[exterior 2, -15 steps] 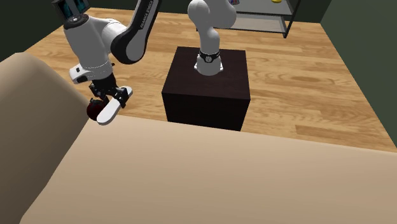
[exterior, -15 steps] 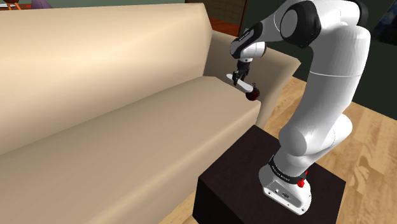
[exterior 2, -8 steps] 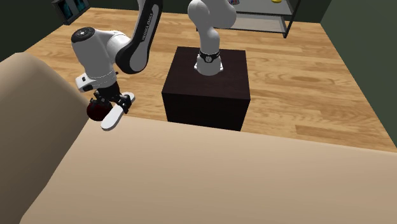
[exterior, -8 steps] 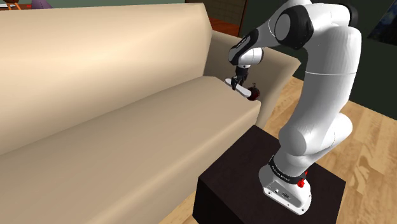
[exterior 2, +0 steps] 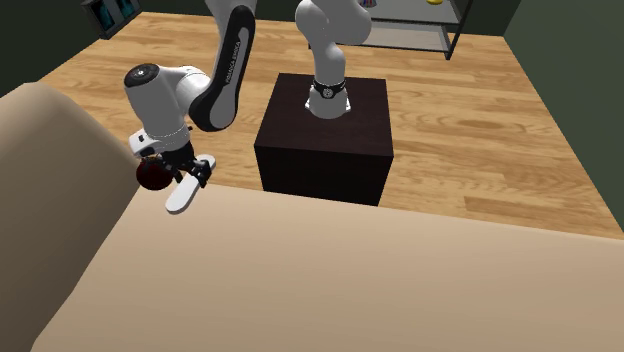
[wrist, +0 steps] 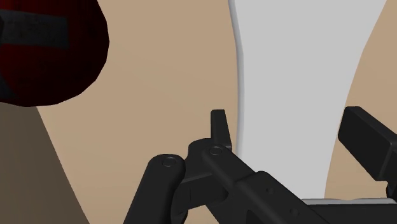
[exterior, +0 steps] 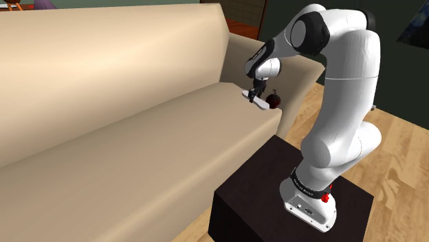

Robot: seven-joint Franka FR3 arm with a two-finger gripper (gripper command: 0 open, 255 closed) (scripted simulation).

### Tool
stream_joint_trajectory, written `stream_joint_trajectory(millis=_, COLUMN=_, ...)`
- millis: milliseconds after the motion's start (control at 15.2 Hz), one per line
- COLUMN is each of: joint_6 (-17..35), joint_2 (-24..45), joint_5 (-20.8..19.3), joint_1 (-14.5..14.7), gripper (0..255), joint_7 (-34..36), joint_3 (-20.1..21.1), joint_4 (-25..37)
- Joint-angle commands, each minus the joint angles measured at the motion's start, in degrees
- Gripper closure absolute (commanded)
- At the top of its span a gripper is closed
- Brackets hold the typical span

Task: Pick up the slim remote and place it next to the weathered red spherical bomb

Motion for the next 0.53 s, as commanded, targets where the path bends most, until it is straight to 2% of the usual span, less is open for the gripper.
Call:
stream_joint_trajectory(millis=0, joint_6=1.0, joint_2=1.4, joint_5=0.4, joint_1=-0.2, gripper=255, joint_7=-0.2, joint_3=0.3, joint_4=0.3)
stream_joint_trajectory(millis=462, joint_6=4.9, joint_2=5.8, joint_5=1.7, joint_1=-1.1, gripper=255, joint_7=-1.0, joint_3=1.4, joint_4=0.9)
